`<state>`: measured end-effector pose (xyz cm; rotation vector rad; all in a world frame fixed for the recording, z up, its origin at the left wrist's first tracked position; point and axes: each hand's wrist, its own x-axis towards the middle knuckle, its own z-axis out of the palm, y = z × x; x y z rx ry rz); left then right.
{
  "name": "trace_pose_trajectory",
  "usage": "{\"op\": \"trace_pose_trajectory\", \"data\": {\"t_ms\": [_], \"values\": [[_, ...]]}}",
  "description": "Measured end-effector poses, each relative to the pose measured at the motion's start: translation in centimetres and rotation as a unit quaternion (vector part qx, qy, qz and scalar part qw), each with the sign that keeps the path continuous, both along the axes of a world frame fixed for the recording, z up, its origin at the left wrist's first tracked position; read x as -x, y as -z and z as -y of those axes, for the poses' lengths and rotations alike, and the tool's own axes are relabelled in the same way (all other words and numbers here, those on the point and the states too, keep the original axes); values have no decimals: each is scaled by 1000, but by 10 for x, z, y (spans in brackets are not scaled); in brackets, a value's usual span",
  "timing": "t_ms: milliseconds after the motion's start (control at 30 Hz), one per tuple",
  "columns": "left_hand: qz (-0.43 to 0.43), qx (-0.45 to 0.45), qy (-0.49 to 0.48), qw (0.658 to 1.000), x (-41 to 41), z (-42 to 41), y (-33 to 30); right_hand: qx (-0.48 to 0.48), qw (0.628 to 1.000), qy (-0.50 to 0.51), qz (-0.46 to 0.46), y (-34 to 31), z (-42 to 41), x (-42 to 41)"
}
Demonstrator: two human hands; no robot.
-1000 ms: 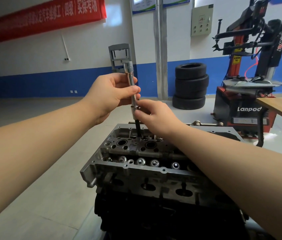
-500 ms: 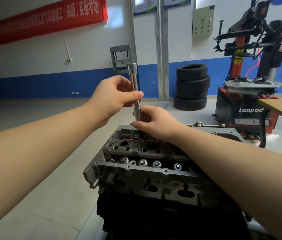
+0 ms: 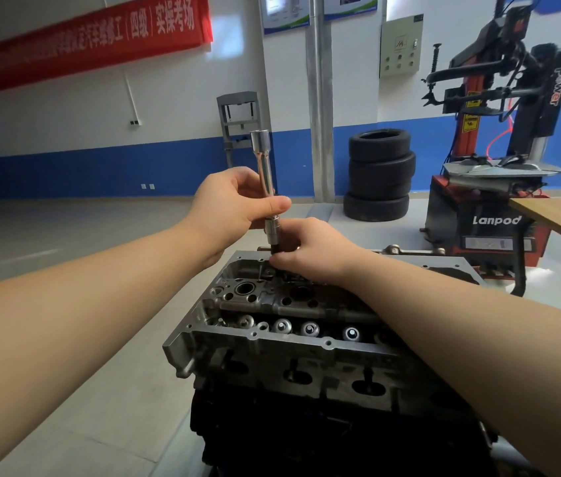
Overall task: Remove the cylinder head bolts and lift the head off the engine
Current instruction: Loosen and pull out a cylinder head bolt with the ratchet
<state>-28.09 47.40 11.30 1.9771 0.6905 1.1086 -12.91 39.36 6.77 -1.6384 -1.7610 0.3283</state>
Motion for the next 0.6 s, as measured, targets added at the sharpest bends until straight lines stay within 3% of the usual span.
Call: {"op": "trace_pose_trajectory", "data": {"t_ms": [167,267,400,600], "values": [[-12,-82,-61,995,-7,-7,2,58,979,31,192,-5,2,-4],[28,-80,-49,995,-11,-9,-6,80,978,31,190,-3,-1,-5],[125,4,-14,992,-13,-12,-38,71,981,31,179,1,-4,-10],[179,18,-37,983,4,-20,-70,55,974,14,219,6,-11,-12]]}}
